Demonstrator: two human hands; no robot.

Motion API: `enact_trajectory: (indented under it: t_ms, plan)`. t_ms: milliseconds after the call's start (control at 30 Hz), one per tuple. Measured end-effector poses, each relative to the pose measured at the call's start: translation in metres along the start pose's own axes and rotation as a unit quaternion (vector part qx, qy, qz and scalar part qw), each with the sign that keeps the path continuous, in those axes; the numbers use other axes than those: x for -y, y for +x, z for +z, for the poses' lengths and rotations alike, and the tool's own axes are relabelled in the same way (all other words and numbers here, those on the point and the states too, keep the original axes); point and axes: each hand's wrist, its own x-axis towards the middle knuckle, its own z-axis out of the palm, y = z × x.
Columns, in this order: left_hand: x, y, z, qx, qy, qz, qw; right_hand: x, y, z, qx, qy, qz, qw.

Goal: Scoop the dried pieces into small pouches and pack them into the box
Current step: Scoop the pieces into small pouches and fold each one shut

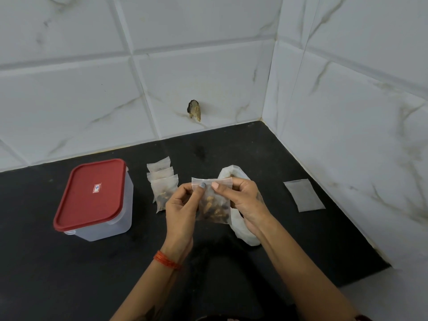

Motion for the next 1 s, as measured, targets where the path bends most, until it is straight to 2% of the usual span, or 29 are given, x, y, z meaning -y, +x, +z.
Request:
enact_trajectory:
  t_ms: [167,500,1000]
  plan:
    - [-0.0027,0.0004,0.0000,0.002,-0.001,0.014,1.000,0.0010,0.0027,-0.0037,0.003,-0.027,0.009,1.000]
    - [-0.0038,0.0001,-0.0001,0.005,0.006,0.013,1.000,-0.0009,0.0041,0.0005,-0.007,0.006,0.001,1.000]
    - [-0.0047,-0.0013,0.0015,0.003,-0.021,-0.017,1.000,0.0024,0.0003,0.0013,0.004,0.004,-0.012,1.000]
